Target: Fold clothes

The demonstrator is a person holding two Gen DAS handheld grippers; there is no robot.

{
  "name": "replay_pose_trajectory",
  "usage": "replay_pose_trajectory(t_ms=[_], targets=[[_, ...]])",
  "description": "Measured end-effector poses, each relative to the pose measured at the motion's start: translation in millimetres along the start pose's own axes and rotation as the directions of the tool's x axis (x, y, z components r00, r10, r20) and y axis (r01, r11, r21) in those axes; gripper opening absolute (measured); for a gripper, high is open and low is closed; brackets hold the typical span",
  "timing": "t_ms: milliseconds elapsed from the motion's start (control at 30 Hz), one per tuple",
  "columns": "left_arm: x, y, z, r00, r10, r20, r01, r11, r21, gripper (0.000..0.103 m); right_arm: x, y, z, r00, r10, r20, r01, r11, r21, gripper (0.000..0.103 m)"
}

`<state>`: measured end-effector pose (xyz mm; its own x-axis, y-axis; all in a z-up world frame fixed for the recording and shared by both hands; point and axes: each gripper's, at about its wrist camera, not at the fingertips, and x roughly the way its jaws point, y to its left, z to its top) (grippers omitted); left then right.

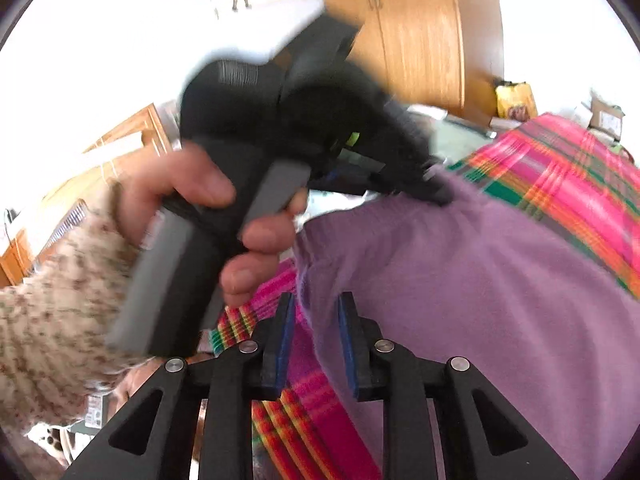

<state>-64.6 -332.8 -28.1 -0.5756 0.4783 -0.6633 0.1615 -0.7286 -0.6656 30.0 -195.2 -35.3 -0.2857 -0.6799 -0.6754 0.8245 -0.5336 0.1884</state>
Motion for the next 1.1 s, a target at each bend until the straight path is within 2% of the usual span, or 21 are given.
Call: replay_pose_trajectory(t_ms=[67, 167, 333, 400, 500, 533, 633, 767, 867, 967, 1033, 1100], targets=[[-0.8, 1.4, 0.1, 1.000, -0.007, -0.003, 0.007, 1.000, -0.001, 0.001, -22.7, -15.8, 0.1, 0.999, -0.024, 0.039, 0.023, 0.999, 0.027, 0.023], [-0.5, 1.2, 0.5, 1.000, -0.003, -0.008, 0.003, 1.000, 0.011, 0.002, -54.0, -57.7, -5.3, 0.987, -0.145, 0.068, 0.135, 0.982, 0.132, 0.024], [-1.3, -1.0, -0.3, 1.000, 0.014, -0.006, -0.014, 1.000, 0.024, 0.002, -61.4, -91.4, -22.3, 0.958, -0.285, 0.020, 0.275, 0.939, 0.207, 0.024], [-1.2, -1.0, -0.6, 1.000, 0.016, -0.004, -0.016, 0.999, 0.032, 0.002, -49.3, -111.5, -18.6, 0.952, -0.306, -0.002, 0.299, 0.927, 0.226, 0.024], [-2.0, 3.1, 0.8, 1.000, 0.001, -0.012, -0.001, 1.000, 0.014, 0.002, -48.2, -115.5, -30.1, 0.948, -0.317, -0.036, 0.316, 0.921, 0.226, 0.024], [-2.5, 4.5, 1.0, 1.000, -0.006, -0.014, 0.006, 1.000, 0.004, 0.002, -57.0, -106.2, -40.4, 0.947, -0.320, -0.042, 0.321, 0.921, 0.223, 0.024], [-2.5, 5.9, 1.1, 1.000, -0.014, -0.017, 0.014, 1.000, -0.008, 0.002, -54.6, -112.4, -42.7, 0.948, -0.310, -0.067, 0.318, 0.922, 0.223, 0.025], [-2.3, 5.3, 0.5, 1.000, -0.012, -0.014, 0.012, 1.000, -0.005, 0.002, -63.9, -118.7, -23.1, 0.951, -0.306, -0.036, 0.307, 0.930, 0.203, 0.025], [-2.6, 5.9, 0.6, 1.000, -0.015, -0.016, 0.015, 1.000, -0.003, 0.002, -70.7, -131.4, -2.8, 0.920, -0.391, -0.009, 0.388, 0.910, 0.148, 0.032], [-2.7, 6.2, 1.1, 1.000, -0.016, -0.019, 0.016, 1.000, -0.002, 0.002, -64.4, -156.1, 8.0, 0.912, -0.409, -0.040, 0.411, 0.903, 0.127, 0.035], [-2.7, 6.9, 1.2, 1.000, -0.022, -0.020, 0.022, 1.000, -0.003, 0.002, -59.3, -175.2, 8.9, 0.919, -0.387, -0.069, 0.393, 0.911, 0.123, 0.036], [-2.8, 8.0, 1.2, 0.999, -0.028, -0.020, 0.028, 1.000, -0.010, 0.002, -62.7, -194.9, 6.2, 0.914, -0.395, -0.091, 0.404, 0.906, 0.128, 0.039]])
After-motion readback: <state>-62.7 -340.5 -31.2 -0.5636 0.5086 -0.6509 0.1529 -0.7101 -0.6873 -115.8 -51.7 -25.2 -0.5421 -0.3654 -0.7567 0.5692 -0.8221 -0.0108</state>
